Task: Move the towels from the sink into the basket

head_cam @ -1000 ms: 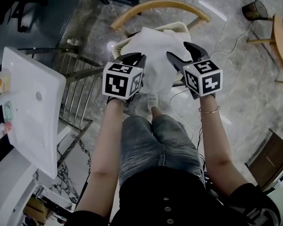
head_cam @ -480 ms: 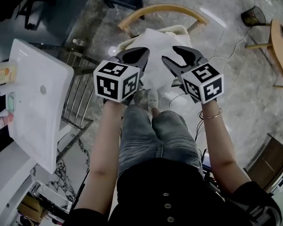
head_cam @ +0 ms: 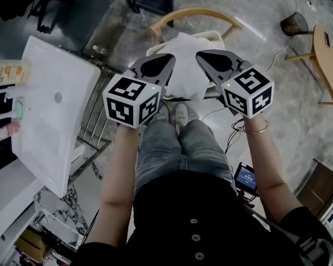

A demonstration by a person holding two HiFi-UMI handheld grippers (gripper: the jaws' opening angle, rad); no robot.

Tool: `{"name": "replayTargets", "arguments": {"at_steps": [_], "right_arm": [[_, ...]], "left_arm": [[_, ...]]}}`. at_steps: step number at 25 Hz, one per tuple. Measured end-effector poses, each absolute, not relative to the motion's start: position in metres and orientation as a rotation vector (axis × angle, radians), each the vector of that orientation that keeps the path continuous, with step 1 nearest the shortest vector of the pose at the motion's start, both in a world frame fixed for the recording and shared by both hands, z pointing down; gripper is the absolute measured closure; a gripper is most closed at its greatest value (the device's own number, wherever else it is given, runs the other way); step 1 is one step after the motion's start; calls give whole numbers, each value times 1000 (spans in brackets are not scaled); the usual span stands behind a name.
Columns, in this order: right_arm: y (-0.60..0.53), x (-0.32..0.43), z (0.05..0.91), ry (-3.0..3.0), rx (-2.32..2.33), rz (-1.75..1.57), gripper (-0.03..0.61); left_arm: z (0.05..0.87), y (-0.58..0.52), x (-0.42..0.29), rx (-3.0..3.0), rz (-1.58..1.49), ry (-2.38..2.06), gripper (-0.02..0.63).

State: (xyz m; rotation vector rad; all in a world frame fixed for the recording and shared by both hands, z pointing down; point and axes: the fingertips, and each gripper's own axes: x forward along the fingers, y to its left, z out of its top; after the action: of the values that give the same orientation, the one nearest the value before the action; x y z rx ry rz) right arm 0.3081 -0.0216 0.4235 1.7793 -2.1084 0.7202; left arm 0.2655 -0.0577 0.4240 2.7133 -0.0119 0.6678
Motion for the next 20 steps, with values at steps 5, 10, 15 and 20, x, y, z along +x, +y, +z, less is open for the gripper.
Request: {"name": "replayTargets", "arguments": {"at_steps": [5,10,15,20], "right_arm": [[-21,292,386,-2105,1818,664,577],[-24,270,359,-2093,1739,574,577],[-27,250,344,-2082,1661,484,577],[-25,231,339,-2101,1661,483,577]], "left_arm": [[393,-61,245,2808,672,-15,595],[371,-63,226,2817,611,-58,595],[363,-60,217,2855,621,-49,597],[358,-56,211,2869,610,-21,597]]}}
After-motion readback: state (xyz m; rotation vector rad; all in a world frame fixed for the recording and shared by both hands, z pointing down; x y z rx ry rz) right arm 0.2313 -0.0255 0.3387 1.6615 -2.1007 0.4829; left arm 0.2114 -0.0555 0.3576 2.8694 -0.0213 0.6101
